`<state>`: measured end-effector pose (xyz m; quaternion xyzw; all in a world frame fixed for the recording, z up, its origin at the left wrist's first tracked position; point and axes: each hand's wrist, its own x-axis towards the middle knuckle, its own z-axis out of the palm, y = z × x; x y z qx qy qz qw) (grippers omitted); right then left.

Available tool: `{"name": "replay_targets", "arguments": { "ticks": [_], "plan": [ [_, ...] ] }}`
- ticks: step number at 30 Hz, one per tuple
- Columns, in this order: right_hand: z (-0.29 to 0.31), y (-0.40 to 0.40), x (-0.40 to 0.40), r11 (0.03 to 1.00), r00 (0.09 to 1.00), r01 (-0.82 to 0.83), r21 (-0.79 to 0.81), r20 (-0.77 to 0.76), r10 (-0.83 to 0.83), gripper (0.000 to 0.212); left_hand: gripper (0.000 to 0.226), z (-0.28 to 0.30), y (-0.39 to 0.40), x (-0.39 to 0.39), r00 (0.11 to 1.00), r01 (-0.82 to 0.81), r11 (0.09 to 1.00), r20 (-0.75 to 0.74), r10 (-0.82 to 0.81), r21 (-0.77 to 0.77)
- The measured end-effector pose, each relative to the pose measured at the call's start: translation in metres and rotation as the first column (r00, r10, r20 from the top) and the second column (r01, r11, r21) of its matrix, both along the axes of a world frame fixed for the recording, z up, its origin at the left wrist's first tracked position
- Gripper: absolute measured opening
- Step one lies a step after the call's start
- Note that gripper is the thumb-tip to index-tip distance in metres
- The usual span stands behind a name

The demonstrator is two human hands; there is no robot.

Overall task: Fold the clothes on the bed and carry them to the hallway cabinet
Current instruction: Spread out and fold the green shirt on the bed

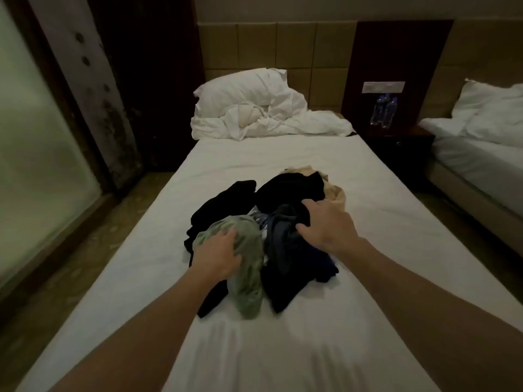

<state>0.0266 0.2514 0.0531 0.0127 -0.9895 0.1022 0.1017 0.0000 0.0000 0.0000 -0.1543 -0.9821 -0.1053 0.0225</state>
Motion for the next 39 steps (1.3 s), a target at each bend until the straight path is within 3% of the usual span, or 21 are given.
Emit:
{"name": "replay_targets", "arguments": {
  "ticks": [4, 6, 9, 11, 13, 16, 18, 21, 24, 25, 28, 29, 30, 32, 35, 37, 39],
  "plan": [
    [-0.033, -0.017, -0.013, 0.993, 0.994, -0.017, -0.121, 0.102, 0.03, 0.042, 0.077, -0.033, 0.001, -0.019, 0.989, 0.031, 0.999, 0.145, -0.027, -0.03],
    [-0.051, -0.024, -0.023, 0.981, 0.983, -0.041, -0.192, 0.167, 0.074, 0.044, 0.076, -0.052, 0.005, -0.029, 0.991, 0.028, 0.999, 0.129, -0.023, -0.034],
    [-0.07, -0.03, -0.036, 0.968, 0.968, -0.103, -0.23, 0.202, 0.151, 0.047, 0.042, -0.068, 0.012, -0.041, 1.0, 0.0, 1.0, -0.001, 0.0, -0.004],
    [-0.077, -0.039, -0.039, 0.964, 0.957, -0.127, -0.233, 0.227, 0.181, 0.049, 0.013, -0.07, 0.014, -0.046, 0.996, -0.016, 0.993, -0.089, 0.027, 0.119],
    [-0.079, -0.049, -0.041, 0.95, 0.946, -0.16, -0.267, 0.232, 0.224, 0.052, 0.009, -0.065, 0.015, -0.049, 0.989, -0.004, 0.957, -0.139, 0.047, 0.291],
    [-0.077, -0.057, -0.038, 0.879, 0.908, -0.241, -0.412, 0.224, 0.354, 0.065, 0.024, -0.038, 0.017, -0.045, 0.989, 0.0, 0.795, -0.12, 0.092, 0.606],
    [-0.069, -0.06, -0.033, 0.799, 0.927, -0.24, -0.551, 0.115, 0.357, 0.066, 0.025, -0.012, 0.02, -0.038, 0.989, 0.024, 0.706, -0.121, 0.088, 0.708],
    [-0.039, -0.059, -0.024, 0.679, 0.976, -0.187, -0.71, -0.052, 0.214, 0.038, 0.028, 0.026, 0.026, -0.023, 0.995, 0.023, 0.56, -0.072, 0.066, 0.828],
    [0.006, -0.055, -0.012, 0.545, 0.989, -0.146, -0.826, -0.102, 0.109, 0.021, 0.036, 0.066, 0.03, -0.004, 0.998, -0.022, 0.348, 0.038, -0.04, 0.937],
    [0.023, -0.054, -0.006, 0.479, 0.992, -0.121, -0.869, -0.099, 0.072, 0.018, 0.043, 0.077, 0.032, 0.004, 0.987, -0.05, 0.33, 0.096, -0.125, 0.943],
    [0.07, -0.049, 0.017, 0.281, 0.998, -0.054, -0.958, -0.042, 0.048, 0.015, 0.088, 0.097, 0.042, 0.037, 0.941, 0.159, 0.574, 0.052, -0.334, 0.803],
    [0.081, -0.047, 0.025, 0.26, 0.998, -0.037, -0.965, -0.023, 0.057, 0.014, 0.093, 0.103, 0.047, 0.048, 0.927, 0.237, 0.605, 0.011, -0.376, 0.76],
    [0.091, -0.045, 0.031, 0.259, 0.998, -0.023, -0.966, -0.009, 0.055, 0.015, 0.09, 0.11, 0.052, 0.056, 0.915, 0.276, 0.588, -0.022, -0.402, 0.76],
    [0.107, -0.036, 0.042, 0.258, 0.999, 0.021, -0.966, 0.028, 0.021, 0.023, 0.06, 0.127, 0.057, 0.068, 0.905, 0.302, 0.555, -0.05, -0.422, 0.775],
    [0.128, -0.016, 0.06, 0.327, 0.994, 0.107, -0.939, 0.103, -0.03, 0.038, 0.029, 0.15, 0.049, 0.078, 0.904, 0.339, 0.733, 0.011, -0.427, 0.59],
    [0.135, -0.003, 0.069, 0.384, 0.987, 0.158, -0.91, 0.156, -0.036, 0.04, 0.031, 0.152, 0.041, 0.073, 0.938, 0.303, 0.837, 0.01, -0.345, 0.456],
    [0.138, 0.003, 0.08, 0.41, 0.983, 0.171, -0.896, 0.182, -0.013, 0.031, 0.033, 0.149, 0.038, 0.071, 0.973, 0.225, 0.862, -0.06, -0.222, 0.454]
  ]
}}
